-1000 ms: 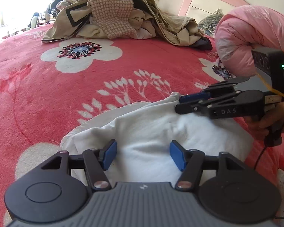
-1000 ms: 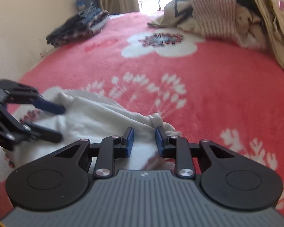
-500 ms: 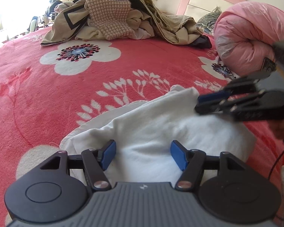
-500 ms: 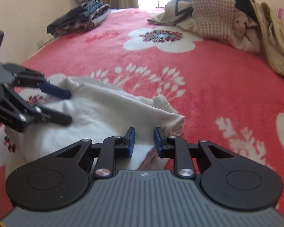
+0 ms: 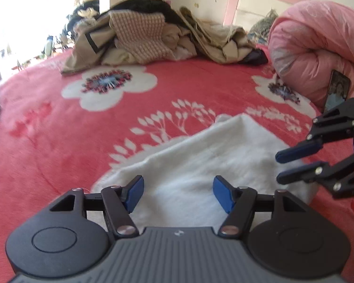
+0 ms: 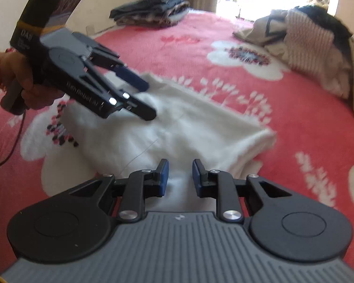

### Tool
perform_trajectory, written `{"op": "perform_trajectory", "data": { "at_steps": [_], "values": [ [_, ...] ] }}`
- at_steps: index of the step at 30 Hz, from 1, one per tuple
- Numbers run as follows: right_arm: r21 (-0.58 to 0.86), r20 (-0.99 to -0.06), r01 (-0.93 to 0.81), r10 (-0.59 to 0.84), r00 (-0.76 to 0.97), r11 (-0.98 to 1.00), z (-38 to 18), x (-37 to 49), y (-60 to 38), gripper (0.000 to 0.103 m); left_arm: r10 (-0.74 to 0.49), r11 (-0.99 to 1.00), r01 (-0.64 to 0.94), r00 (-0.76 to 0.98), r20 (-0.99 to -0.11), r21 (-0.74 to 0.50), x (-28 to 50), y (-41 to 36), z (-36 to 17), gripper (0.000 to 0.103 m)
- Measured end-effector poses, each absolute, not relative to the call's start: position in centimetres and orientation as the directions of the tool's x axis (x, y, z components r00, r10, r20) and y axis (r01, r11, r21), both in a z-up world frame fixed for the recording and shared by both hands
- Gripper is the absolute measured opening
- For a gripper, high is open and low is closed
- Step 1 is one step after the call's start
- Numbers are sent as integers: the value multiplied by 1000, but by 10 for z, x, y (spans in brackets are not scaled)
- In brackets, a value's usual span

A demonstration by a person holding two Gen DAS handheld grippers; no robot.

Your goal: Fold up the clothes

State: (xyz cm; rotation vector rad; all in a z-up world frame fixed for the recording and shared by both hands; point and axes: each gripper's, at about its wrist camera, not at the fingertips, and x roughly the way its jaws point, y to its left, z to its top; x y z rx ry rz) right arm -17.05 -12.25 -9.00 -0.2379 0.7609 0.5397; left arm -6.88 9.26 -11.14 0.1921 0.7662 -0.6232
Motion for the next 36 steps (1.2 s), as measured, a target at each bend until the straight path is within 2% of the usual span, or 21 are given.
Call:
{"op": "perform_trajectory", "data": {
  "at_steps": [6, 9, 13, 17, 19, 22, 25, 27, 29, 32, 36],
  "values": [
    [44, -652, -594, 473, 592, 804, -56, -188, -127, 21, -503, 782, 618, 556, -662, -74, -116, 106, -85, 68],
    [60, -678, -617, 486, 552, 785, -71, -194, -119, 21, -471, 775, 630, 538, -699, -38, -138, 99, -98, 68],
    [18, -754, -611, 412, 512, 791, -108, -194, -108, 20, -406, 783, 622, 524, -749, 12, -148, 90, -128, 68],
    [15, -756, -607, 407, 514, 795, -109, -195, -107, 20, -396, 790, 613, 523, -754, 10, -147, 93, -127, 68],
    [38, -734, -585, 420, 534, 810, -96, -197, -113, 21, -418, 803, 594, 516, -748, -39, -145, 102, -117, 68],
    [145, -697, -518, 458, 552, 843, -78, -195, -138, 23, -458, 827, 545, 505, -732, -141, -142, 122, -104, 69],
    [275, -669, -418, 485, 563, 866, -69, -191, -168, 32, -488, 848, 464, 492, -721, -257, -135, 146, -100, 71],
    [397, -657, -314, 506, 559, 862, -75, -185, -193, 38, -512, 848, 408, 462, -724, -340, -129, 159, -104, 73],
    [514, -646, -199, 529, 549, 834, -84, -179, -217, 50, -540, 839, 346, 422, -729, -421, -121, 171, -111, 73],
    [635, -657, -49, 572, 491, 771, -104, -173, -239, 56, -593, 805, 292, 366, -718, -516, -116, 182, -127, 74],
    [680, -665, 34, 597, 449, 732, -123, -177, -245, 60, -654, 756, 242, 323, -684, -609, -113, 188, -145, 75]
  ]
}}
